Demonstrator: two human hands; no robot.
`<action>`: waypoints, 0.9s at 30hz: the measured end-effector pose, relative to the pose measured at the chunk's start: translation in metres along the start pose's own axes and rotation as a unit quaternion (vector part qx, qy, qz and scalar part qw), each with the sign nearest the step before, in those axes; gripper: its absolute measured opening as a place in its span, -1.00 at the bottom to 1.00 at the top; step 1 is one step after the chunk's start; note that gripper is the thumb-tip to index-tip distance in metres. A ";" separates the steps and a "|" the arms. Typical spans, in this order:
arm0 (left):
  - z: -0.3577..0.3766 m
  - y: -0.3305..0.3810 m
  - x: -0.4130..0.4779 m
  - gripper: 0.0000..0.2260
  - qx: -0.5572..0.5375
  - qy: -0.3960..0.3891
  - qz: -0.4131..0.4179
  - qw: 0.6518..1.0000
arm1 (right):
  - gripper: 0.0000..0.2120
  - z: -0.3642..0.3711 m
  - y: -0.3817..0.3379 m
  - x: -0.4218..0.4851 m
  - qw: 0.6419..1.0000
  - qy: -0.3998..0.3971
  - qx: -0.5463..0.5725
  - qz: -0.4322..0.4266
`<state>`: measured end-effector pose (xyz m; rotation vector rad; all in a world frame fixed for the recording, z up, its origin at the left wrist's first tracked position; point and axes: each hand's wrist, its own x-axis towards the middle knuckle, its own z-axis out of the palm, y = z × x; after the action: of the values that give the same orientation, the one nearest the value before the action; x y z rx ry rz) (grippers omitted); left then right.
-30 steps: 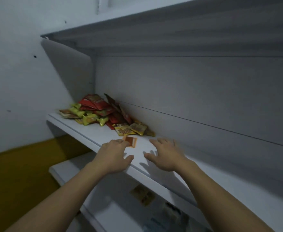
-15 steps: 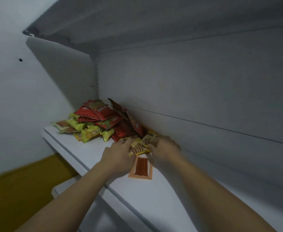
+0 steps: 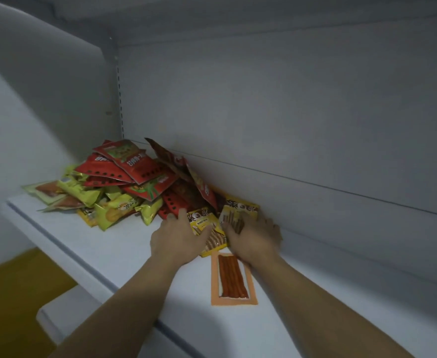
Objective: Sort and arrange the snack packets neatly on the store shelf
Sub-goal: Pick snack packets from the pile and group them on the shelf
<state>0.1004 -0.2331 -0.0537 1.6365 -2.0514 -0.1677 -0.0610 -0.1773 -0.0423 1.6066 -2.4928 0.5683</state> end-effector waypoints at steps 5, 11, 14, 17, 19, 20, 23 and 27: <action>0.002 0.002 0.007 -0.29 -0.089 -0.013 0.014 0.996 | -0.34 0.005 0.006 0.006 1.000 0.017 0.001 0.015; -0.002 0.004 0.003 -0.41 -0.265 -0.004 0.077 0.961 | -0.33 0.007 0.006 0.004 0.998 0.043 0.042 0.013; -0.007 0.006 -0.002 -0.49 -0.320 0.007 0.107 0.941 | -0.35 0.002 0.005 0.001 0.989 0.052 0.139 0.005; -0.014 0.005 -0.008 -0.60 -0.341 0.031 0.113 0.933 | -0.46 -0.007 0.005 -0.001 0.974 0.064 0.218 -0.010; -0.019 0.004 -0.009 -0.71 -0.347 0.047 0.112 0.930 | -0.60 -0.021 0.005 0.000 0.957 0.088 0.276 -0.007; -0.022 0.004 -0.010 -0.77 -0.351 0.057 0.111 0.928 | -0.67 -0.030 0.004 -0.001 0.948 0.104 0.300 -0.008; -0.029 0.003 -0.011 -0.87 -0.368 0.078 0.107 0.920 | -0.75 -0.057 0.006 -0.009 0.932 0.141 0.332 -0.029; -0.030 0.006 -0.014 -0.88 -0.385 0.073 0.130 0.911 | -0.74 -0.072 0.016 -0.033 0.934 0.194 0.290 -0.075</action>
<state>0.1104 -0.2123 -0.0297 0.8544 -1.7308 -0.6457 -0.0682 -0.1162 0.0107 1.6168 -1.9885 1.5359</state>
